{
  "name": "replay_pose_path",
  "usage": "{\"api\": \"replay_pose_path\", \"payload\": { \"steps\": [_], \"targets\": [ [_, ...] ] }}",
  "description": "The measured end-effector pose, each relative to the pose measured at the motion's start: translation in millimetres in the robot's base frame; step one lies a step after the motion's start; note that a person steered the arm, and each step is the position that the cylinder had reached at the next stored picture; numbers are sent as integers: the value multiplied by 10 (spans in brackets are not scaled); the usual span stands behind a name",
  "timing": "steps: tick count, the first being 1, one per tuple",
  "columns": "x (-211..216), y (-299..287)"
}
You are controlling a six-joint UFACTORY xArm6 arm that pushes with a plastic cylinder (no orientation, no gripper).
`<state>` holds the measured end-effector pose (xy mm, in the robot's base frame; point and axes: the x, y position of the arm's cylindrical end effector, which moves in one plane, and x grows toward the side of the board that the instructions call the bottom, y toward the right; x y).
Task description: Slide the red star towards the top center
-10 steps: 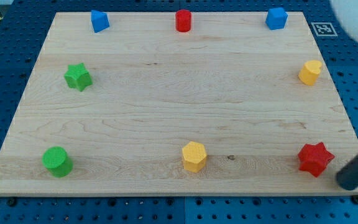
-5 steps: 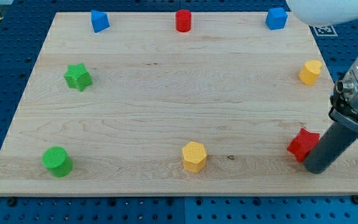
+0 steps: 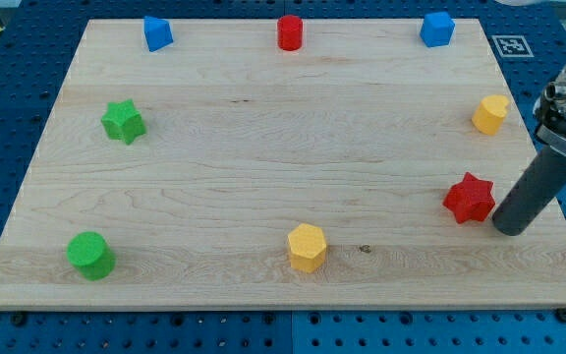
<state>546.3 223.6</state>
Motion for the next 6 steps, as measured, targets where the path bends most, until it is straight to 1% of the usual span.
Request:
{"api": "replay_pose_path", "payload": {
  "steps": [1,2,4,5,6],
  "targets": [
    [-29,-315],
    [-272,-521],
    [-611,-521],
    [-933,-521],
    [-1345,-521]
  ]
}}
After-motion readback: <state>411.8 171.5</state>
